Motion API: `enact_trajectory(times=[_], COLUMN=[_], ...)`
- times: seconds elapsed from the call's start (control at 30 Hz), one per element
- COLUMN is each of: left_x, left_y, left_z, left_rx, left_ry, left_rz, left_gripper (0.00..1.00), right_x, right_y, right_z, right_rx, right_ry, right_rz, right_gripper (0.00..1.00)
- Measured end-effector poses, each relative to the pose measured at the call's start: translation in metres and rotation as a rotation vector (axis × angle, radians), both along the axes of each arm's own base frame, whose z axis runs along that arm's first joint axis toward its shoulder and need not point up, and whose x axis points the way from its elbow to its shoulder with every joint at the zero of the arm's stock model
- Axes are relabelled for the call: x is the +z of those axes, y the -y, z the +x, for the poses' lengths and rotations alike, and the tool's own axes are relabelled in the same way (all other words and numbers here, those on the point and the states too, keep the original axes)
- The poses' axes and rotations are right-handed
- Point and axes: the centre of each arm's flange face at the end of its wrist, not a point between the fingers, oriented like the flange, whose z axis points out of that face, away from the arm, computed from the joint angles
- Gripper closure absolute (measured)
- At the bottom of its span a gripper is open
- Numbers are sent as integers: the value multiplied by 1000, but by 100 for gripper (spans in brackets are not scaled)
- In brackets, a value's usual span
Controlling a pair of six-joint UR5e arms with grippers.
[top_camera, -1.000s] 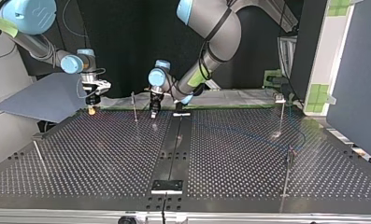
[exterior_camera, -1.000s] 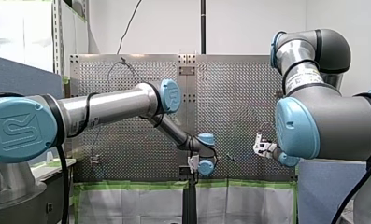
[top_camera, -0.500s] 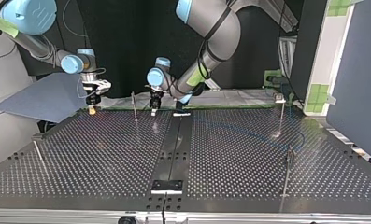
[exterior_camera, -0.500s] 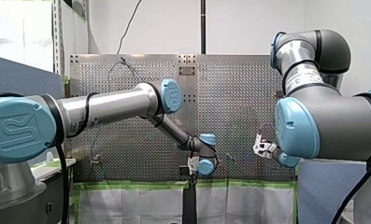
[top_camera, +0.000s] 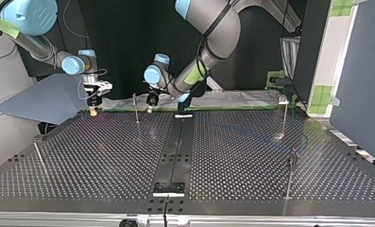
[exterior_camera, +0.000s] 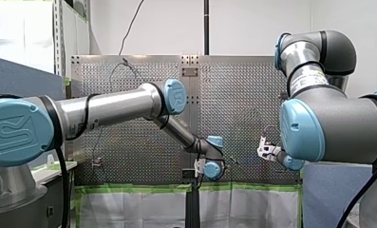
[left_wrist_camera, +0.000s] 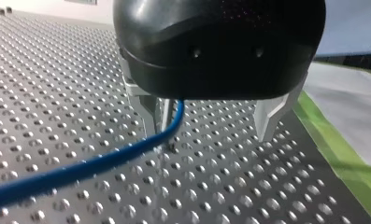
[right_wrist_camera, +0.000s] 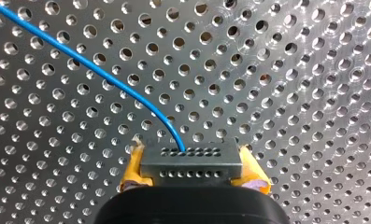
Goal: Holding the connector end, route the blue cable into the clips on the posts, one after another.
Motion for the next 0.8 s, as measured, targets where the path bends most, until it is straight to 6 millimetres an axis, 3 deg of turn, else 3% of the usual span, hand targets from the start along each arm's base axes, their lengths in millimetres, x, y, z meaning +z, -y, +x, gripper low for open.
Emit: enact_trajectory(times=[0.27,0.6,0.8], left_x=[30,19,26], left_y=[14,16,10], left_z=[-2,-28,-33], left_rx=[-59,-78,-84], left_ry=[8,-34,-39], left_rz=[-43,27,29], left_gripper=[0,0,0], right_x=[-2,-5,-6], right_y=[-1,-3,-3], right_z=[0,0,0], right_rx=[1,1,1], right_ry=[2,2,3], right_rz=[8,23,26], right_gripper=[100,100,100])
